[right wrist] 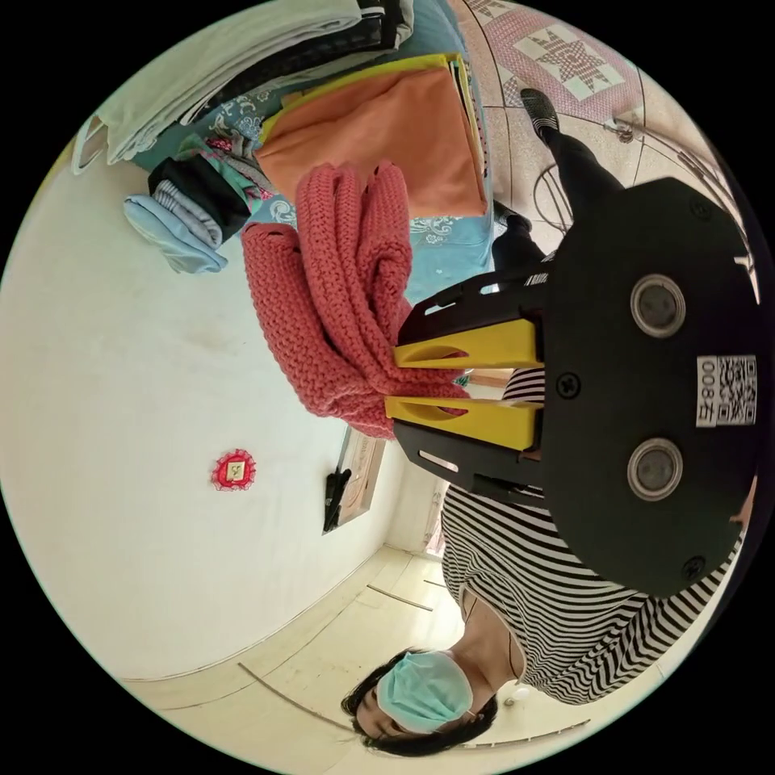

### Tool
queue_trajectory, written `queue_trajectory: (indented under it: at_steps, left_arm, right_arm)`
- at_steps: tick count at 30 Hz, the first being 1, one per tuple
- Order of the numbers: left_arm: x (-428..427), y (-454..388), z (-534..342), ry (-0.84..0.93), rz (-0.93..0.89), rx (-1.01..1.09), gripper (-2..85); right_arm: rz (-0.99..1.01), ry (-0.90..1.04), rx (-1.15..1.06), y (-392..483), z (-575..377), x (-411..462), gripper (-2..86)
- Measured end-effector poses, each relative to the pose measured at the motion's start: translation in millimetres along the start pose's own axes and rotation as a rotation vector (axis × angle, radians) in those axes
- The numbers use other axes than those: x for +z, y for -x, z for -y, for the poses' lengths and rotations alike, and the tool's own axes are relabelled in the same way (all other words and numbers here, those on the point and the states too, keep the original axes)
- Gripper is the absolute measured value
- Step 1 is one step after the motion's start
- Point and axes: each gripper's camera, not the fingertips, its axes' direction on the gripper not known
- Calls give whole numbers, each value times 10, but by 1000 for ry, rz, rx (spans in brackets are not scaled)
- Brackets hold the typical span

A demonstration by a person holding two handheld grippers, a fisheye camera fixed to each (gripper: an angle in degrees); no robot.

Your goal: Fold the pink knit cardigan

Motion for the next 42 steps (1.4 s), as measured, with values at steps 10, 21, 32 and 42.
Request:
queue_trajectory:
  at_steps: [10,21,32,42]
  left_arm:
    - [881,-719,1149,61,-11,66,187]
    - [1355,-1590,2690,82,-58,220,188]
    - [2087,-2058,4540,-45,22,279,190]
    - [2569,-2136,6012,-195,98,292,193]
  right_arm:
    - [-31,-62,-4,-155,748,-1338,56]
    - [-140,-80,-136,-30,2300,-2165,55]
    - [-124,19,-209,-793,4566,-3059,58]
    - [-203,152,-233,-1692,6950,-3453,59]
